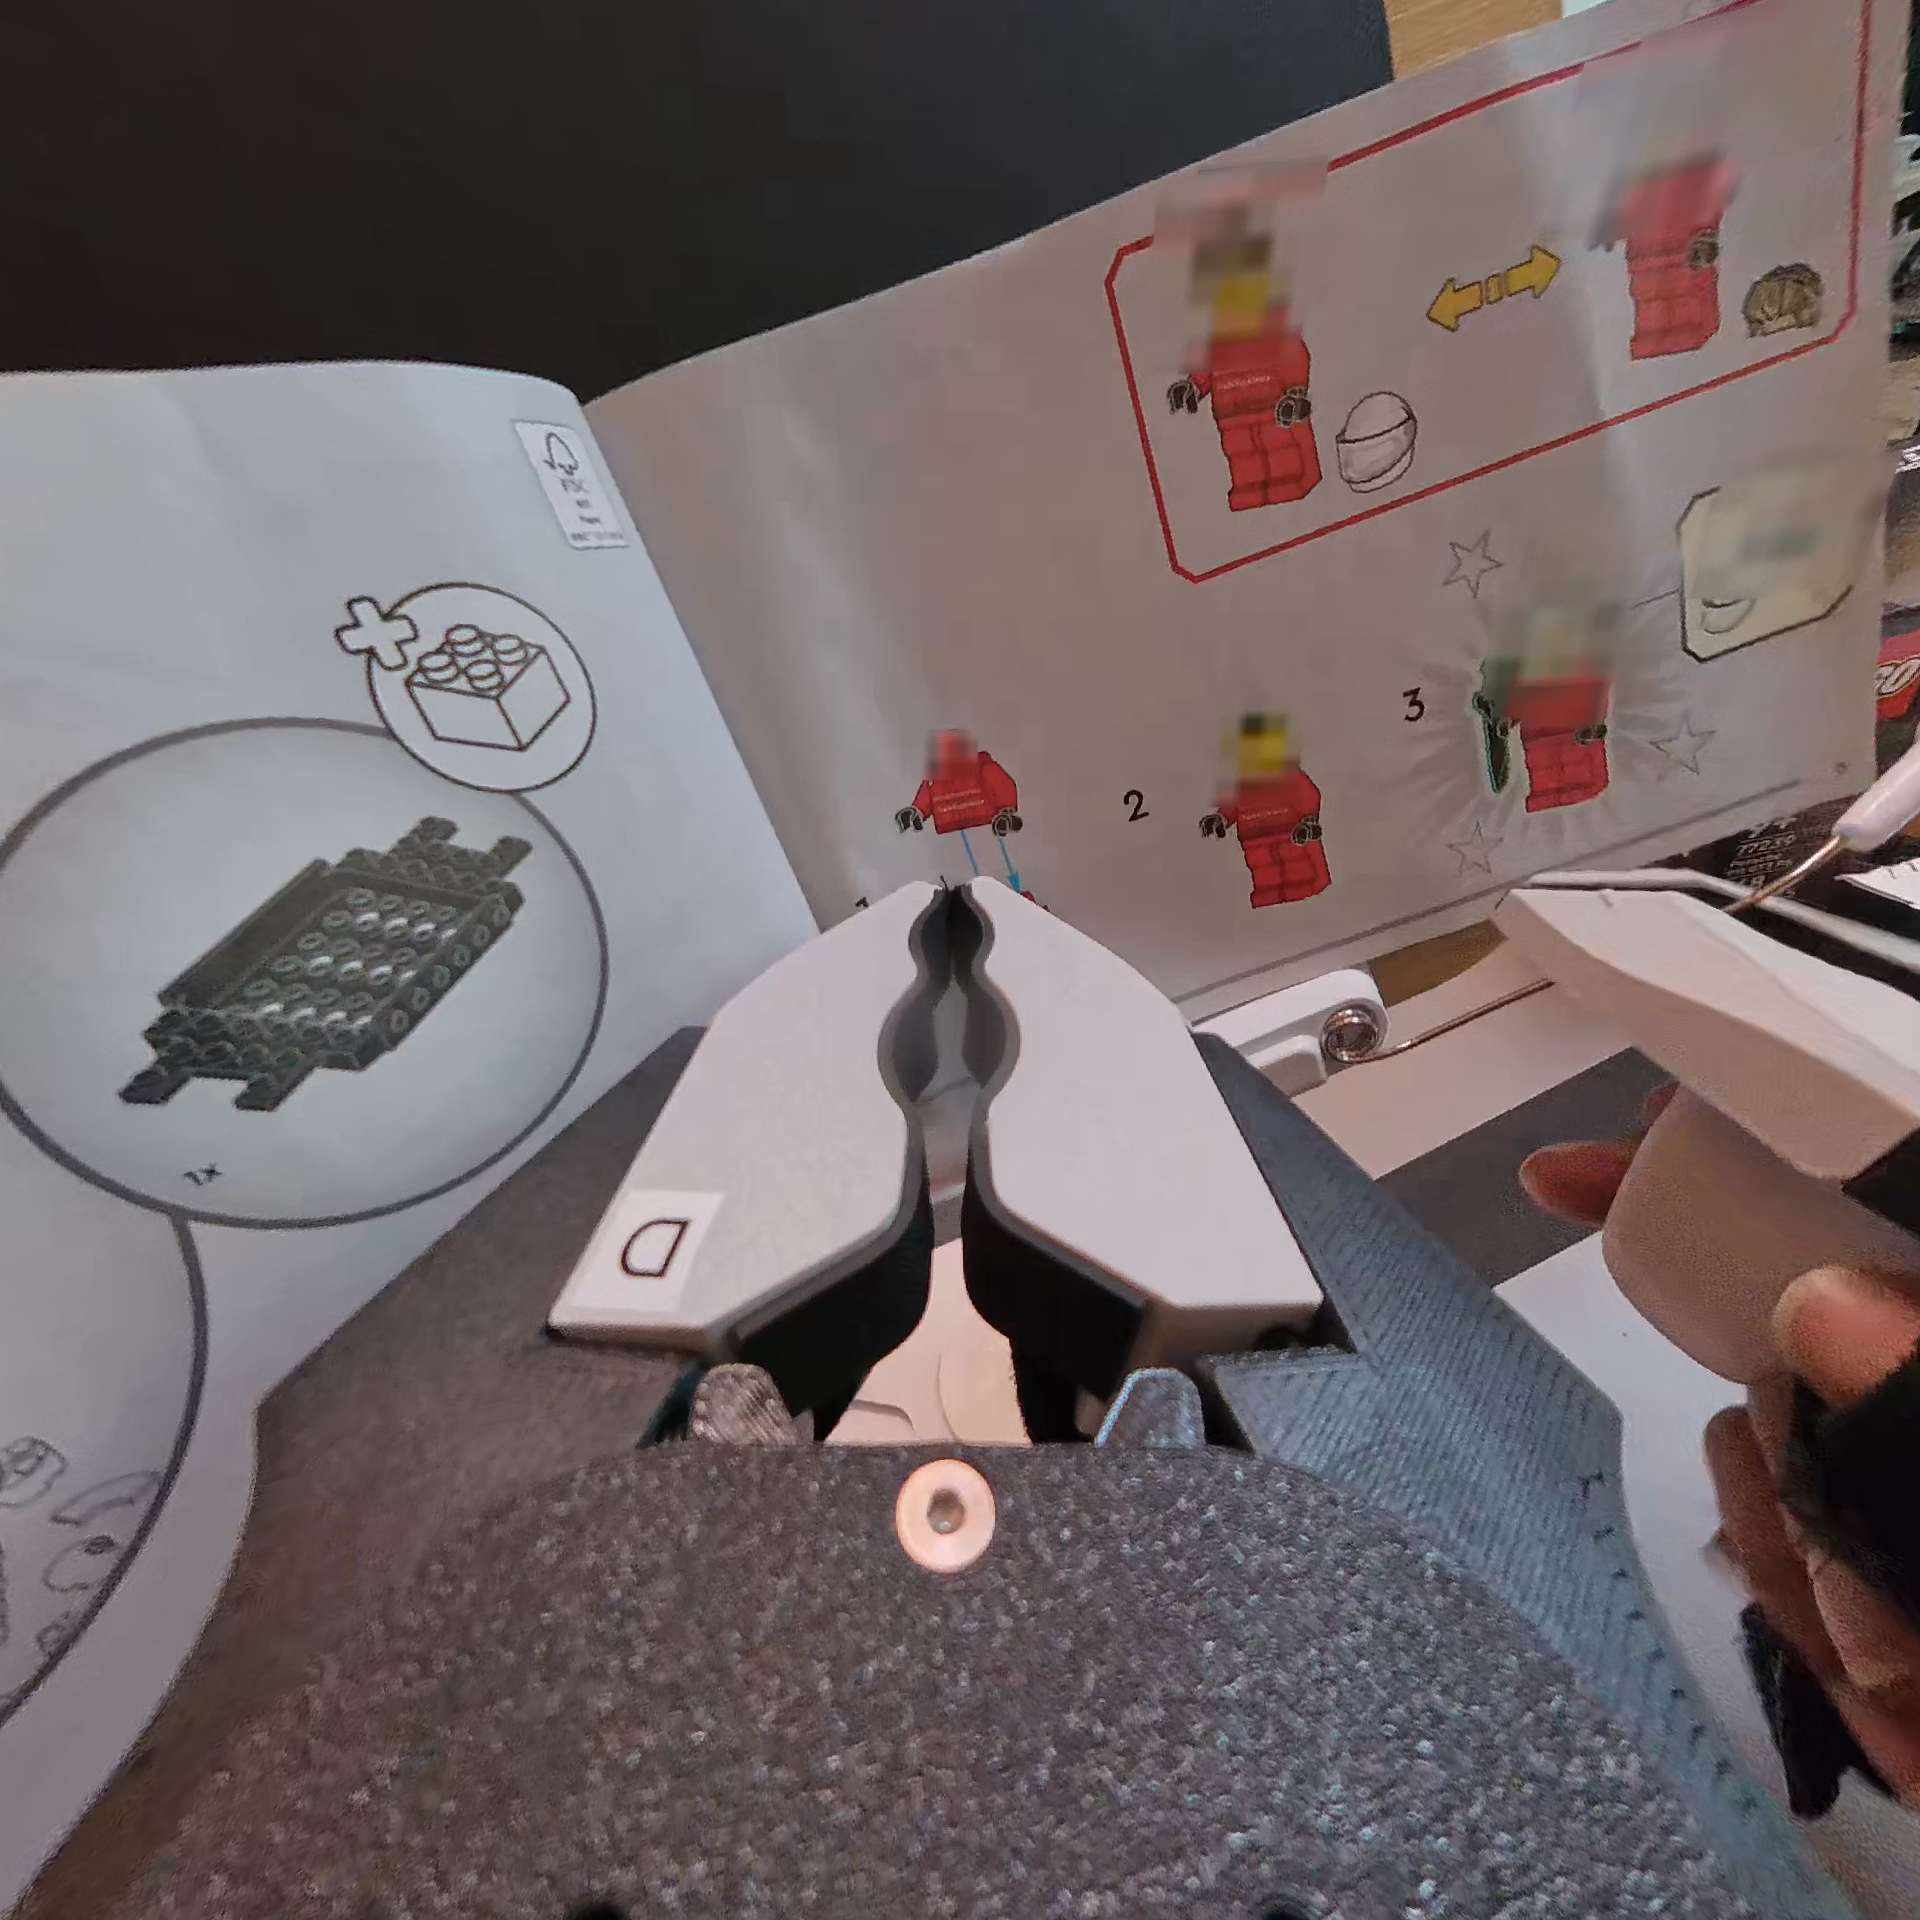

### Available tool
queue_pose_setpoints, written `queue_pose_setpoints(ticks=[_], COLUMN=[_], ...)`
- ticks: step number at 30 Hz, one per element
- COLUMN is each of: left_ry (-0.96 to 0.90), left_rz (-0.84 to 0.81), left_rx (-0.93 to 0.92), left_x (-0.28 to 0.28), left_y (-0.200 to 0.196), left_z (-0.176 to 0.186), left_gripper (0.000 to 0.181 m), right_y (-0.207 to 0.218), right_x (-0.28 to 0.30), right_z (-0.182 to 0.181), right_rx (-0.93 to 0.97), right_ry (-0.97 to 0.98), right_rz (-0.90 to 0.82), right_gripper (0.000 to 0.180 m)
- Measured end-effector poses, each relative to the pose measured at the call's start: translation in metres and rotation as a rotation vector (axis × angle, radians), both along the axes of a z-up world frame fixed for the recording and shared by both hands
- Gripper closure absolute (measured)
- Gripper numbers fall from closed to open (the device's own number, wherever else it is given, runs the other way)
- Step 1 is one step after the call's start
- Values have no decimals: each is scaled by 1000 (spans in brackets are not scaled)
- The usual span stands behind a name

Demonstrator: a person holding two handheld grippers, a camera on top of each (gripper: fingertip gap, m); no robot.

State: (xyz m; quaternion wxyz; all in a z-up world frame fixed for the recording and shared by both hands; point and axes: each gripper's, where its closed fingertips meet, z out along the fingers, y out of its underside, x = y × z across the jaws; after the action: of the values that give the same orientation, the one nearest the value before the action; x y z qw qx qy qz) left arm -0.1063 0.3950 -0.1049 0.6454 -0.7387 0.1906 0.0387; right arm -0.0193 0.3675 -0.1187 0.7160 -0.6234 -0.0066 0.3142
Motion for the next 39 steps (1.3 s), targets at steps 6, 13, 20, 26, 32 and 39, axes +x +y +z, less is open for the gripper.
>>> queue_pose_setpoints(ticks=[6, 13, 20, 26, 32, 39], left_ry=[-119, -175, -208, -223, -203, -177], left_rz=[-60, -108, -5, 48, 58, 60], left_rx=[-36, -50, -61, -60, -64, -80], left_x=[-7, -42, -119, -154, -164, -164], left_y=[2, -8, -12, -11, -15, -15], left_z=[0, 3, -7, -12, -12, -21], left_gripper=[181, 181, 181, 181, 181, 181], right_y=[11, 20, 17, 16, 2, -13], right_x=[-36, -76, -86, -87, -90, -87], right_z=[18, 6, -2, -3, 7, -3], right_rx=[101, 262, 451, 509, 487, 334], right_ry=[-728, -1507, -1874, -2067, -1875, -1522], right_rz=[0, -35, -67, -62, -96, 1], right_gripper=[175, 179, 177, 173, 162, 151])
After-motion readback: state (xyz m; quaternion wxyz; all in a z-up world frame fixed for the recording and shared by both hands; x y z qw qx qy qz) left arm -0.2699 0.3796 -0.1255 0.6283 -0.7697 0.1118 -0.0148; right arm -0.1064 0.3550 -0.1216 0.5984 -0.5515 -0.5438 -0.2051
